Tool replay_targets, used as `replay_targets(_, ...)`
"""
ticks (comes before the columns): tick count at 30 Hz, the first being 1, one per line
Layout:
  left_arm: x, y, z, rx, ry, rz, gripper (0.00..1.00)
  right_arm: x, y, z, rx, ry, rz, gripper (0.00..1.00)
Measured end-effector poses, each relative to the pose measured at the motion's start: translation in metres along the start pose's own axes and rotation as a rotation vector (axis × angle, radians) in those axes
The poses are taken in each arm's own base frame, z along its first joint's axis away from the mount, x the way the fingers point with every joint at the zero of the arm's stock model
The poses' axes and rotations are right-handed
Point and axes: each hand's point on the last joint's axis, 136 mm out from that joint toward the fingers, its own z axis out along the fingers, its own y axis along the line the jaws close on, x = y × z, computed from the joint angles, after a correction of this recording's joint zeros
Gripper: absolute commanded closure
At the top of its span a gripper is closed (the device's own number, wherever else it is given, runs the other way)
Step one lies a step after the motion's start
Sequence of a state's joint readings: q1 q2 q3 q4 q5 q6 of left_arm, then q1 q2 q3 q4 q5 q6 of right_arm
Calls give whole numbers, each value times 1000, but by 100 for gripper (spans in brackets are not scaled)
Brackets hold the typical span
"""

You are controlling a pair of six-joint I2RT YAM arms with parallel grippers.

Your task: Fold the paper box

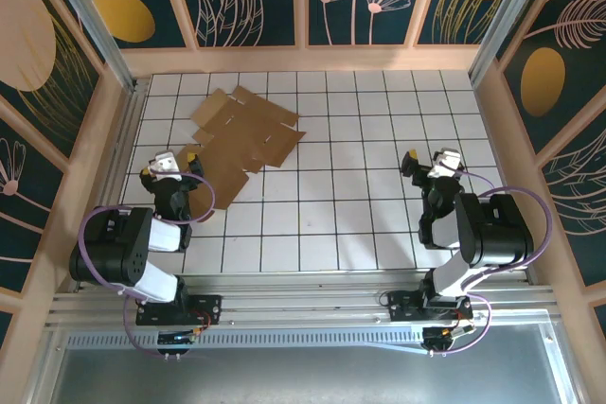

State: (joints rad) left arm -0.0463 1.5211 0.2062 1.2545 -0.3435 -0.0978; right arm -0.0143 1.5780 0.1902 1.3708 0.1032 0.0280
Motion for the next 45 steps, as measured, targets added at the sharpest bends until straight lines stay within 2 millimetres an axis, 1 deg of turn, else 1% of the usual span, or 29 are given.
replay_targets(6,0,0,0,0,0,0,1,5,3,0,-15,20,-3,1)
replay_targets(17,0,0,0,-1,-1,-1,1,6,4,0,-23,24,-2,1)
replay_targets(20,-8,0,-3,2,-24,-9,1,1,2,-7,-9,11,-2,1)
replay_targets(22,-20,3,-9,-5,-47,-28,1,-16,5,-17,-2,-26,-4,1)
replay_targets(23,-32,6,-15,-17,-69,-46,1,-33,12,-23,-18,-56,10,1)
replay_targets(25,-66,12,-29,-28,-148,-105,1,-72,27,-33,-68,-116,84,5)
replay_targets(27,-106,14,-48,-4,-238,-192,1,-126,44,-36,-134,-153,220,8)
replay_targets(28,-125,12,-57,25,-274,-238,1,-146,53,-37,-169,-158,269,8)
replay_targets(29,-147,8,-66,67,-307,-289,1,-166,69,-37,-229,-142,337,8)
replay_targets(30,-164,3,-73,112,-322,-331,1,-180,84,-39,-287,-121,390,8)
replay_targets(31,-181,-4,-79,163,-322,-371,1,-188,102,-39,-348,-78,442,9)
replay_targets(32,-196,-12,-85,217,-312,-406,1,-190,123,-38,-414,-19,498,9)
replay_targets(34,-225,-35,-95,354,-258,-468,1,-183,163,-35,-519,122,595,11)
replay_targets(35,-233,-44,-99,403,-230,-482,1,-175,180,-33,-549,193,631,11)
replay_targets(36,-239,-55,-102,468,-187,-497,1,-161,200,-27,-567,280,664,11)
replay_targets(37,-241,-68,-106,527,-135,-505,1,-142,221,-23,-581,374,690,11)
replay_targets(38,-242,-81,-109,583,-81,-506,1,-128,237,-19,-589,442,708,11)
replay_targets(39,-239,-95,-113,638,-20,-499,1,-111,254,-14,-597,516,724,13)
replay_targets(40,-236,-111,-119,693,41,-487,1,-94,269,-9,-598,591,736,16)
replay_targets(42,-224,-142,-132,799,173,-454,1,-64,296,2,-587,709,748,18)
replay_targets(43,-217,-155,-139,844,231,-438,1,-50,307,9,-572,759,754,19)
replay_targets(45,-201,-172,-152,913,328,-408,1,-23,326,20,-540,836,761,19)
